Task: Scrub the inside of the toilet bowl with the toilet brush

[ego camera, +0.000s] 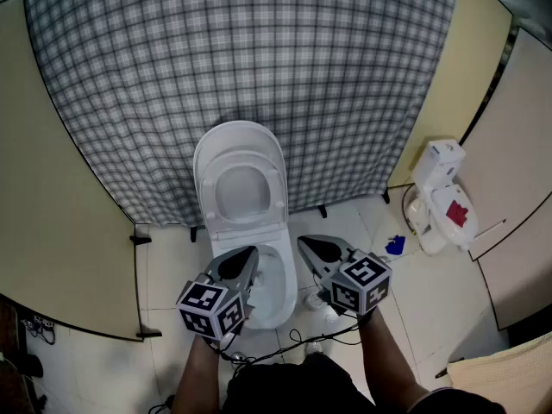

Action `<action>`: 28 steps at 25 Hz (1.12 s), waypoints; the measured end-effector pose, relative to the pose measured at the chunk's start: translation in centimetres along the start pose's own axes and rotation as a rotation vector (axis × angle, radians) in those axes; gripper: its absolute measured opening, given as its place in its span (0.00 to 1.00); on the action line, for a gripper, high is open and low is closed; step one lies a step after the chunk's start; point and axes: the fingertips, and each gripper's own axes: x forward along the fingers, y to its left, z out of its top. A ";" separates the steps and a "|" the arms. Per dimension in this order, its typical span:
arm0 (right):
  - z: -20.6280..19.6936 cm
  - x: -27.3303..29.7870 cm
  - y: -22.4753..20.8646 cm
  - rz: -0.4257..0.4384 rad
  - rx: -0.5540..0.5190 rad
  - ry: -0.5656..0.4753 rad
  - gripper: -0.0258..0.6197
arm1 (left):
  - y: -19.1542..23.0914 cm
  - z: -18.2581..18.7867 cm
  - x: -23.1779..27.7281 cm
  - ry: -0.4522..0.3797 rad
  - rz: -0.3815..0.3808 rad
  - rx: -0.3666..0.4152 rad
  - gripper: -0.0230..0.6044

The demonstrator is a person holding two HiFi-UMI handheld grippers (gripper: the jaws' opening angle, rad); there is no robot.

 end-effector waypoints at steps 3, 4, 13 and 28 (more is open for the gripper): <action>-1.1 0.2 -1.7 -0.053 0.022 0.011 0.05 | 0.7 -1.3 1.1 0.027 -0.016 -0.002 0.05; -1.7 0.2 -2.4 -0.070 0.029 0.017 0.05 | 0.9 -1.8 1.6 0.036 -0.021 -0.003 0.05; -12.4 -3.6 -9.3 -0.201 0.138 0.155 0.08 | -2.1 -12.0 7.9 0.179 -0.110 -0.104 0.05; -41.2 -1.2 -17.6 -0.274 0.181 0.578 0.30 | -1.9 -35.0 16.4 0.391 -0.125 -0.190 0.05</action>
